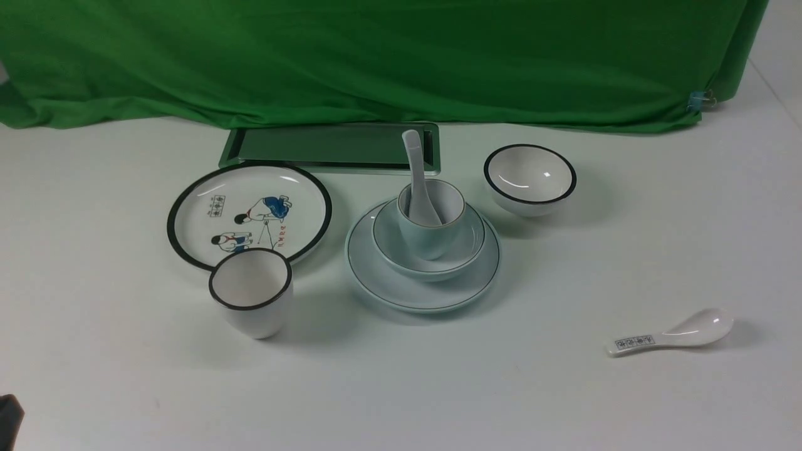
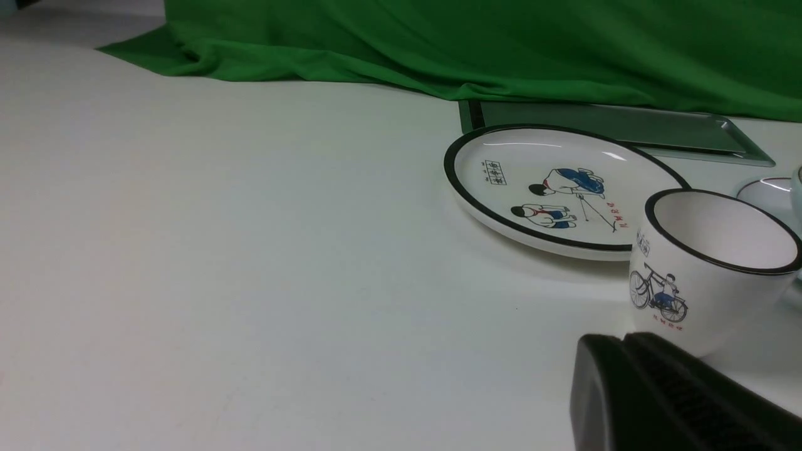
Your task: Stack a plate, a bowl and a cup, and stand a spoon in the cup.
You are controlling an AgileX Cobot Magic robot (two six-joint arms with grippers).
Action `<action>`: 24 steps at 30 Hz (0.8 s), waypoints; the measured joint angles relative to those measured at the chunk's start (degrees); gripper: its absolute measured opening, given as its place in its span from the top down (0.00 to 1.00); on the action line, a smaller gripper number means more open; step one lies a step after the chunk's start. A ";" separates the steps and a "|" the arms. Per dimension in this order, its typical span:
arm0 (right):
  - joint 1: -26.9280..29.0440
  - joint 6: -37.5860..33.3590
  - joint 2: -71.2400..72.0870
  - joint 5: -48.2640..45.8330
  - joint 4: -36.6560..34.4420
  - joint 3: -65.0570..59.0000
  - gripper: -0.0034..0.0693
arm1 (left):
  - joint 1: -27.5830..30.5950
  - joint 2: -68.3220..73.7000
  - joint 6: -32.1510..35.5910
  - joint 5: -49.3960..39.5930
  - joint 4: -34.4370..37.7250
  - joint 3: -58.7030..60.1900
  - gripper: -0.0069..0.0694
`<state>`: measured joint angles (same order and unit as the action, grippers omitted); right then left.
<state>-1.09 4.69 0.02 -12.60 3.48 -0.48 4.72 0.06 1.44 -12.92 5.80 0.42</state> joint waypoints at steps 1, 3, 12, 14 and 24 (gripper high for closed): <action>0.00 0.00 0.00 0.00 0.00 0.00 0.67 | 0.00 0.00 0.00 0.00 0.00 0.00 0.95; 0.00 0.00 0.00 0.00 0.00 0.00 0.66 | 0.00 0.00 0.00 0.00 0.00 0.00 0.95; 0.00 0.00 0.00 0.00 0.00 0.00 0.63 | 0.00 0.00 0.00 0.00 0.00 0.00 0.95; 0.00 0.00 0.00 0.00 0.00 0.00 0.63 | 0.00 0.00 0.00 0.00 0.00 0.00 0.95; 0.00 0.00 0.00 0.00 0.00 0.00 0.62 | 0.00 0.00 0.00 0.00 0.00 0.00 0.95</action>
<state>-1.09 4.69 0.02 -12.60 3.48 -0.48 4.72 0.06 1.44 -12.92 5.80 0.42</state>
